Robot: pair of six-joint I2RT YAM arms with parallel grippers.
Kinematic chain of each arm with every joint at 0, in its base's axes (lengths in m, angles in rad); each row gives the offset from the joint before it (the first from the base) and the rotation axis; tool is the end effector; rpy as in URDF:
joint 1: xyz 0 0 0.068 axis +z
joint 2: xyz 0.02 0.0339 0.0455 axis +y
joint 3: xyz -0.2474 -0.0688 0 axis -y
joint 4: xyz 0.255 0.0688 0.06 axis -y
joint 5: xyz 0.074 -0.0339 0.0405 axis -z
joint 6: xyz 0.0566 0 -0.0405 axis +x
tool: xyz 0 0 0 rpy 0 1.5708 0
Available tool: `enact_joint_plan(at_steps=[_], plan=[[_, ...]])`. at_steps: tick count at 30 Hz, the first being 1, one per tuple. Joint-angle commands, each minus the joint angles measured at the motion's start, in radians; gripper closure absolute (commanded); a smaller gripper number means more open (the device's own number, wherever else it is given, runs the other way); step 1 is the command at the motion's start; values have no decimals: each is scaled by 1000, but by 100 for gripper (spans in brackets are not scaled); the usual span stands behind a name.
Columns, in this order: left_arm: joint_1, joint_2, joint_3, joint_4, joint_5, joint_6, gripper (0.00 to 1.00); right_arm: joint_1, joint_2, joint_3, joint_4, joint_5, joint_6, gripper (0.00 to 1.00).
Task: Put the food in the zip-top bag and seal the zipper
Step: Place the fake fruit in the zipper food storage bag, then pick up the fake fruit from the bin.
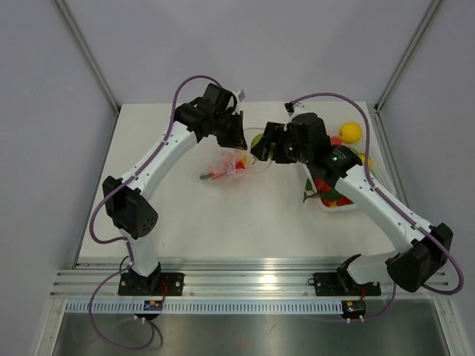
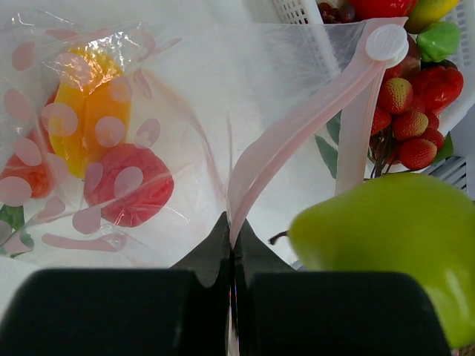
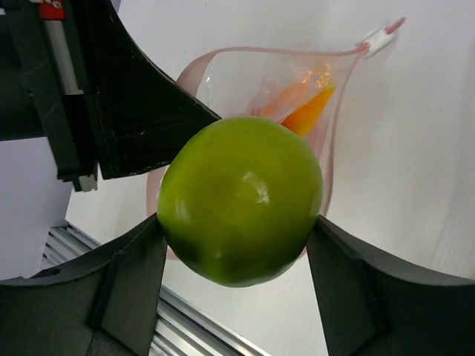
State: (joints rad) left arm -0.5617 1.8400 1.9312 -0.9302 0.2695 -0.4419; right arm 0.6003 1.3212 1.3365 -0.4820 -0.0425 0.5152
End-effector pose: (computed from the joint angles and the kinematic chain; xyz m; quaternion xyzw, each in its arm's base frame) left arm 0.3476 -0.2366 0.3393 0.1034 0.9208 -0.2805 0.2505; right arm 0.2706 0.1881 0.3584 -0.0473 0.8500 0.2929 0.4353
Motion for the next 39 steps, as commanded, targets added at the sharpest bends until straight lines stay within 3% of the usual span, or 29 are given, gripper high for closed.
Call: enact_joint_plan(at_steps=[1, 5, 9, 19, 22, 26, 27, 30, 36, 39], plan=[[-3, -19, 46, 13, 20, 2, 100, 35, 59, 69, 65, 32, 8, 43], [-3, -36, 46, 10, 30, -1, 100, 46, 139, 133, -1, 36, -14, 10], [3, -54, 48, 4, 31, -11, 100, 52, 109, 150, -17, 79, -24, 4], [32, -54, 89, -4, 48, -31, 100, 50, -16, 170, -127, 272, -96, 6], [46, -64, 107, -16, 59, -37, 100, 49, -71, 123, -170, 401, -139, 13], [71, -85, 138, -35, 54, -46, 100, 44, -108, 40, -269, 564, -230, 43], [80, -87, 146, -38, 48, -50, 100, 43, -120, 21, -286, 587, -269, 43], [89, -93, 189, -59, 10, -55, 100, 46, -151, -46, -331, 632, -338, 41], [95, -114, 187, -50, -9, -52, 100, 46, -249, -172, -302, 500, -472, 18], [95, -117, 167, -48, -6, -47, 100, 53, -286, -238, -311, 408, -574, 19]])
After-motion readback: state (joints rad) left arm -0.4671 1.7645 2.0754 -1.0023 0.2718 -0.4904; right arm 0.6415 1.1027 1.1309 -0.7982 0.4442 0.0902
